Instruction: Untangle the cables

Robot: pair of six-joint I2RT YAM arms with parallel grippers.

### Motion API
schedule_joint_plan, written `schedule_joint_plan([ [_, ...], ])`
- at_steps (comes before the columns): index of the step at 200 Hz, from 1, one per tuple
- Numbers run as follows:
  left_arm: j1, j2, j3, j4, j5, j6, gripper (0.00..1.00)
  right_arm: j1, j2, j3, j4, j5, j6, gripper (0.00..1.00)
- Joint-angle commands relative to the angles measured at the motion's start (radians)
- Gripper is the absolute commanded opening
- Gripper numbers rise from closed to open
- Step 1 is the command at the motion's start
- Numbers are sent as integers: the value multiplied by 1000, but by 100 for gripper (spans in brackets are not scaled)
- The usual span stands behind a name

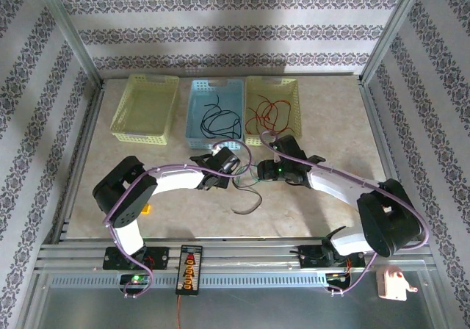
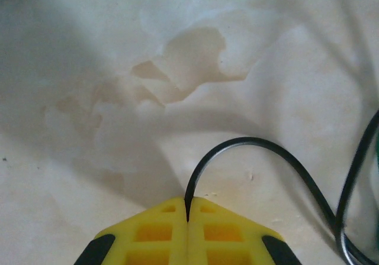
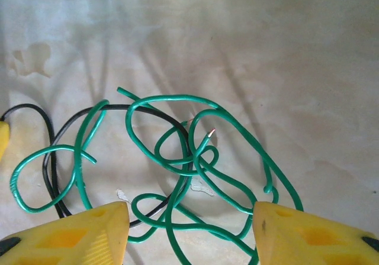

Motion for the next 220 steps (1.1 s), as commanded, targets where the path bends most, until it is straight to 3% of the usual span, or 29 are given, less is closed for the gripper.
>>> schedule_joint_plan([
  [1,10,46,-32,-86,-24,-1,0,-12,-20,-18,1,10,18,57],
  [58,5,-326,-117,108,-8,126,0,-7,52,-18,15,-11,33,58],
  [104,5,-572,-47,103,-16,210,0,-9,122,-12,17,-1,63,58],
  [220,5,-778,268,99,61,340,0,-45,133,-29,19,-4,92,58],
])
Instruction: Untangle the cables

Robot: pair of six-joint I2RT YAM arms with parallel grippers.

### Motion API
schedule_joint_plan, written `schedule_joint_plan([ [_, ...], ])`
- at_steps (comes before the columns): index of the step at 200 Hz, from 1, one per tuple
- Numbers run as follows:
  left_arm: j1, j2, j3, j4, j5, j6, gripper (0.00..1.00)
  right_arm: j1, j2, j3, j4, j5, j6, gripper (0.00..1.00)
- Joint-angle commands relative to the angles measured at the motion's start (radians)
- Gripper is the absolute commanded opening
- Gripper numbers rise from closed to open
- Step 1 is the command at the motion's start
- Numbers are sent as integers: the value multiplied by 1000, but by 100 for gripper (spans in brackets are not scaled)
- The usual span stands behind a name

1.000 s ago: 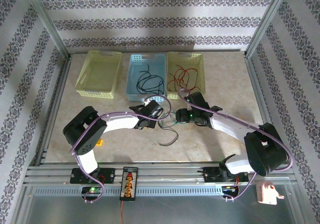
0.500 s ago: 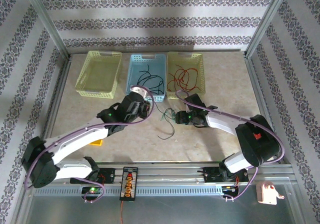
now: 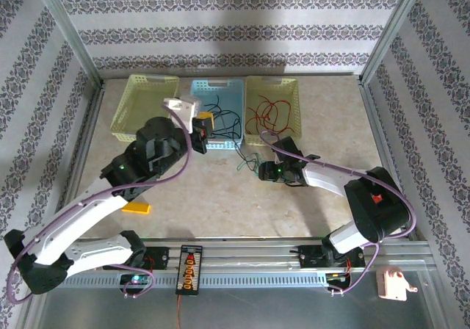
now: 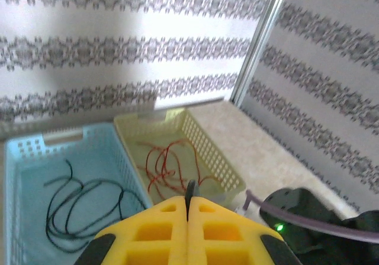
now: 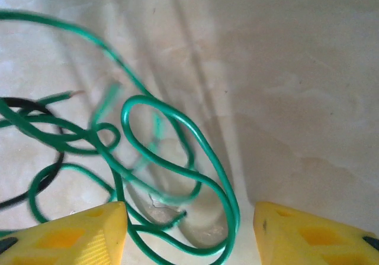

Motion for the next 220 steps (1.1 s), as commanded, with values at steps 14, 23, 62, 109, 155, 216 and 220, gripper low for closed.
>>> schedule_joint_plan([
  [14,4,-51,85,36,6,81,0,-20,10,-29,-20,-2,23,58],
  [23,4,-59,100,35,5,94,0,-23,12,-32,-17,-6,23,58],
  [62,4,-75,161,23,5,127,0,-34,19,-34,-9,-24,26,58],
  [109,3,-22,192,-25,89,98,0,18,-83,-57,112,-186,-71,59],
  [155,4,20,210,-7,215,64,0,94,-205,-35,117,-210,-150,60],
  [216,4,26,181,4,202,49,0,101,-264,-32,124,-211,-158,60],
  [220,4,26,174,2,194,47,0,100,-264,-34,124,-206,-157,60],
])
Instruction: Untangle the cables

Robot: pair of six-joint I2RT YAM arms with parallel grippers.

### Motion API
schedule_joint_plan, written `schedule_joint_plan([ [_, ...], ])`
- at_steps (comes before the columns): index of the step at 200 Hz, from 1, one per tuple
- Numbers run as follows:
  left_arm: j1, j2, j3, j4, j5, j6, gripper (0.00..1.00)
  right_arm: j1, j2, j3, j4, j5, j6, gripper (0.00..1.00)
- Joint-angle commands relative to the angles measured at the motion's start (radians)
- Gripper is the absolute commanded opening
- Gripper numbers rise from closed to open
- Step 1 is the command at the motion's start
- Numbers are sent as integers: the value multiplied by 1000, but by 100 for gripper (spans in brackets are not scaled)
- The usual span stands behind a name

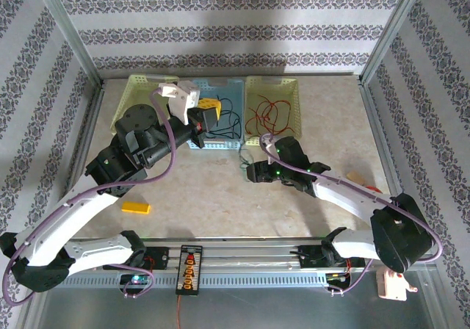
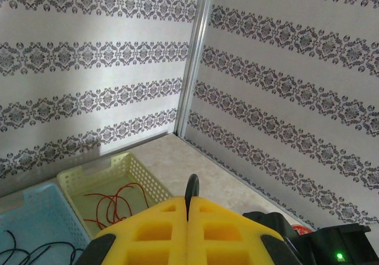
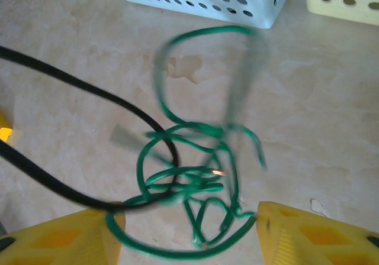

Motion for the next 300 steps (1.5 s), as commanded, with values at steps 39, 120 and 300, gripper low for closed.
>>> schedule_joint_plan([
  [39,4,-3,-81,39,-7,-79,0,5,2,0,-1,89,3,58],
  [120,5,-4,-86,33,16,-90,0,14,184,64,52,51,6,40],
  [300,94,-189,-67,-42,-982,35,0,-300,22,-150,-1,-13,156,1],
])
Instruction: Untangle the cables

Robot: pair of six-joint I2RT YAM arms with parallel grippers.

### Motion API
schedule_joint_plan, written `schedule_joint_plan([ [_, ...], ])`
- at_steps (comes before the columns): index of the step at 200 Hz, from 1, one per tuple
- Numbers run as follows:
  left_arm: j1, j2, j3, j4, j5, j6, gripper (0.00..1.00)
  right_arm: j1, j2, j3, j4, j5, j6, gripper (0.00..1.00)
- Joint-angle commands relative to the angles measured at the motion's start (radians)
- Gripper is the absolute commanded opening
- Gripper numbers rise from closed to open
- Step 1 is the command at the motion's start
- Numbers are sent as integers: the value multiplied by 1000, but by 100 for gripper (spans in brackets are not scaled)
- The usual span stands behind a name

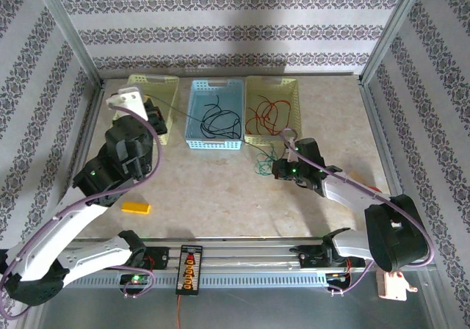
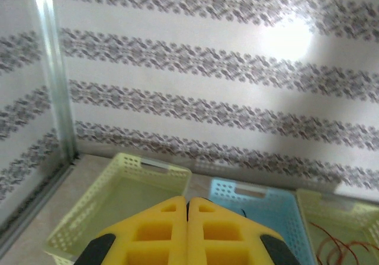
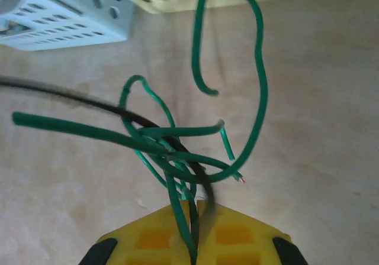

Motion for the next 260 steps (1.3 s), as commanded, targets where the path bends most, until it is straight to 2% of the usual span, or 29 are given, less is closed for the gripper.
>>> schedule_joint_plan([
  [1,25,-53,36,83,-97,77,0,-51,11,-32,-56,7,46,1],
  [44,26,-39,124,106,25,149,0,-88,32,-42,-64,30,72,1],
  [66,25,-14,189,133,-7,227,0,-109,34,-53,-77,64,104,1],
  [86,26,-6,219,227,-42,333,0,-122,28,-68,-66,64,134,1],
  [127,25,40,319,323,-15,455,0,-124,11,-83,-53,86,168,1],
  [139,26,69,356,320,25,457,0,-126,4,-86,-48,88,169,1],
  [185,25,248,592,146,204,367,0,-127,-46,-93,-35,35,139,1],
  [260,39,531,968,146,305,464,0,-80,-120,-47,-34,-103,70,1],
])
